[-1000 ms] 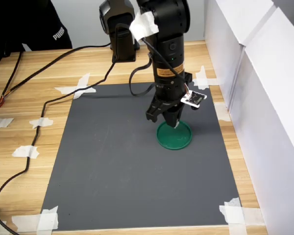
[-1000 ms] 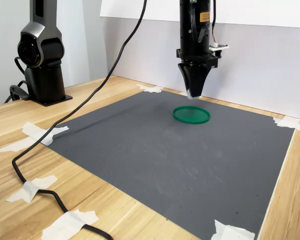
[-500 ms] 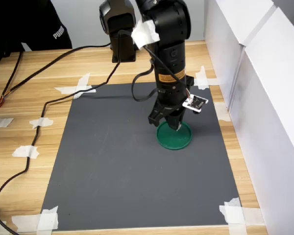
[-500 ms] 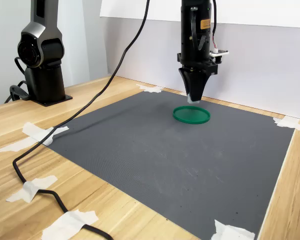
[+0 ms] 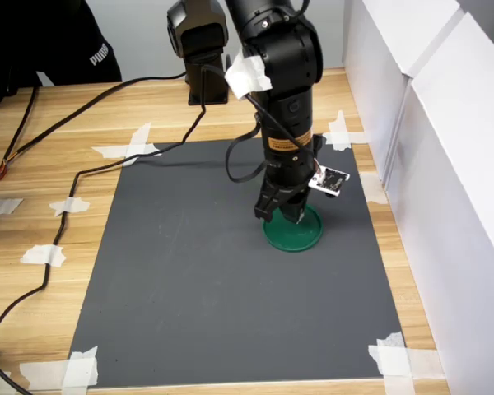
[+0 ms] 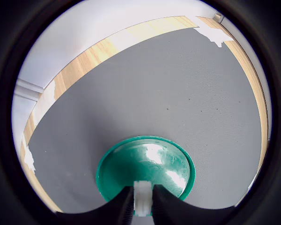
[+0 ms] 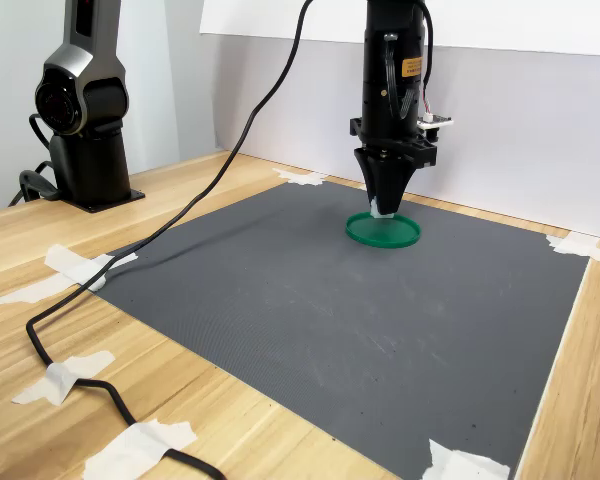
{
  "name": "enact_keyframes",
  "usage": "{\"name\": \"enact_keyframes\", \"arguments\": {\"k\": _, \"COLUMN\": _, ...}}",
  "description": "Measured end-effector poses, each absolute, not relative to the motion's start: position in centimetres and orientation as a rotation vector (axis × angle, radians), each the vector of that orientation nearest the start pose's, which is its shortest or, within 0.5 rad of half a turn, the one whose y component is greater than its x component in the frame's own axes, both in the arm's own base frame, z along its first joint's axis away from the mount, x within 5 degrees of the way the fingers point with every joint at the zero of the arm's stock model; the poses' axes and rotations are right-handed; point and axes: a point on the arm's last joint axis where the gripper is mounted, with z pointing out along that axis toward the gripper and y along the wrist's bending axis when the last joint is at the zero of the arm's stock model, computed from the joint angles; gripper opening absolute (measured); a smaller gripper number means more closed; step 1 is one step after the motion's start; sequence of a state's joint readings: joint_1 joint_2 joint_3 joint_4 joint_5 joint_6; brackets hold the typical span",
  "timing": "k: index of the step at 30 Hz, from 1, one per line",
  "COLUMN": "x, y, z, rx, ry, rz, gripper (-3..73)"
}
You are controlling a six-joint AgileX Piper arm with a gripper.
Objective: Grasp a white terminal and put it on the green lid.
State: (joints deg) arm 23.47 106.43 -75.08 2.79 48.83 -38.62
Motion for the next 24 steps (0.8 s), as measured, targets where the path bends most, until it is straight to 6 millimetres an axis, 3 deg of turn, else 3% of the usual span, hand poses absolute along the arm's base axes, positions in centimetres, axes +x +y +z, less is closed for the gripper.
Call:
{"name": "enact_keyframes", "arguments": {"k": 6, "x": 34.3, "y": 15.2, "z": 20.4, "rx": -1.454, "ry": 2.478, "rz": 0.006, "gripper": 43.2}}
{"name": "enact_keyframes", "arguments": {"k": 13, "x": 34.1, "y": 15.1, "z": 21.9, "rx": -1.355, "ry": 2.472, "rz": 0.01, "gripper": 46.5}}
{"name": "enact_keyframes", "arguments": {"k": 17, "x": 33.5, "y": 14.6, "z": 25.2, "rx": -1.192, "ry": 2.421, "rz": 0.015, "gripper": 38.7}}
{"name": "enact_keyframes", "arguments": {"k": 24, "x": 31.7, "y": 10.4, "z": 32.2, "rx": -0.929, "ry": 2.315, "rz": 0.003, "gripper": 7.1}}
